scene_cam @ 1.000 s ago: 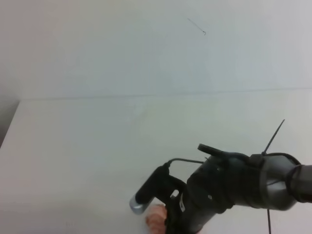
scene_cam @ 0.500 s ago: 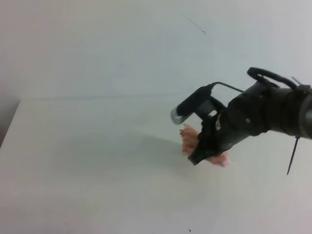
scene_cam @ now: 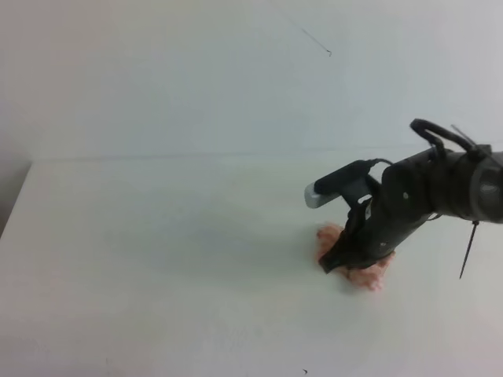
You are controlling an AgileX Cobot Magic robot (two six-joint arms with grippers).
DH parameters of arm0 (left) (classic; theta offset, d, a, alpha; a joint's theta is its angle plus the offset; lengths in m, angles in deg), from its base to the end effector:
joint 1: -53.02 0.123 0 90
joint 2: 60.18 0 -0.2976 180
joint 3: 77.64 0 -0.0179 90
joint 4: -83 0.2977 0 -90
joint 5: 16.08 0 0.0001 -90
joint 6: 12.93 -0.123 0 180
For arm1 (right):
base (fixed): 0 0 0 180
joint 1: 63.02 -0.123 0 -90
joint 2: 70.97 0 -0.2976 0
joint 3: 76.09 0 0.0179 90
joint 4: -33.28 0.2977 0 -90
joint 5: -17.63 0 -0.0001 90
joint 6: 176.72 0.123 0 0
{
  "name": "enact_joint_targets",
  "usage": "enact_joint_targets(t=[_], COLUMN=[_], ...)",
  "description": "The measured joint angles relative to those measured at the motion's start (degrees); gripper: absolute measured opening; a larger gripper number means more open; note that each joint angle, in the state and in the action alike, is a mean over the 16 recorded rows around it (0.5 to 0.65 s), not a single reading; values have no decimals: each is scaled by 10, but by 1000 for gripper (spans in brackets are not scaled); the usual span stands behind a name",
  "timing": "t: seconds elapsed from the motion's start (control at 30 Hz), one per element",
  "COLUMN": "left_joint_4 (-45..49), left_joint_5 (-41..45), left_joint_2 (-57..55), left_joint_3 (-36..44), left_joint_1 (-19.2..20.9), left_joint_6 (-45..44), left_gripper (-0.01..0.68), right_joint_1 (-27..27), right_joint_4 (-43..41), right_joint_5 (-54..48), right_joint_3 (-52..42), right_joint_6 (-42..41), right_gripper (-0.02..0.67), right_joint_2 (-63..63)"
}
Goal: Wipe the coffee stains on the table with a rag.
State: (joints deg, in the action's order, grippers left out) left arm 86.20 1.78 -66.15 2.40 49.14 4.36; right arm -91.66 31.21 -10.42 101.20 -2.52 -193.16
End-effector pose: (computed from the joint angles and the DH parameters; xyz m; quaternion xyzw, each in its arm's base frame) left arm 0.1190 -0.0060 0.1630 -0.0764 0.7834 -0.0905 0.6101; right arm 0.4125 0.2229 0.1096 -0.3007 0.9245 0.0345 0.2316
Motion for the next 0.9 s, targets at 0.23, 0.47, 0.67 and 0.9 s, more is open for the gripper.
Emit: enact_joint_targets(t=[0.23, 0.47, 0.67, 0.9], left_joint_4=[0, 0, 0, 0], left_joint_5=[0, 0, 0, 0], left_joint_2=[-1, -1, 0, 0], left_joint_3=[0, 0, 0, 0], left_joint_1=[0, 0, 0, 0], left_joint_6=[0, 0, 0, 0], left_gripper=[0, 0, 0, 0], right_joint_1=[-63, -115, -129, -129], right_joint_4=[38, 47, 31, -17], right_joint_5=[-3, -15, -25, -27], right_joint_3=[1, 1, 1, 0], right_joint_6=[-20, -25, -15, 24], right_gripper=[-4, -4, -3, 34], right_joint_2=[-18, 12, 51, 67])
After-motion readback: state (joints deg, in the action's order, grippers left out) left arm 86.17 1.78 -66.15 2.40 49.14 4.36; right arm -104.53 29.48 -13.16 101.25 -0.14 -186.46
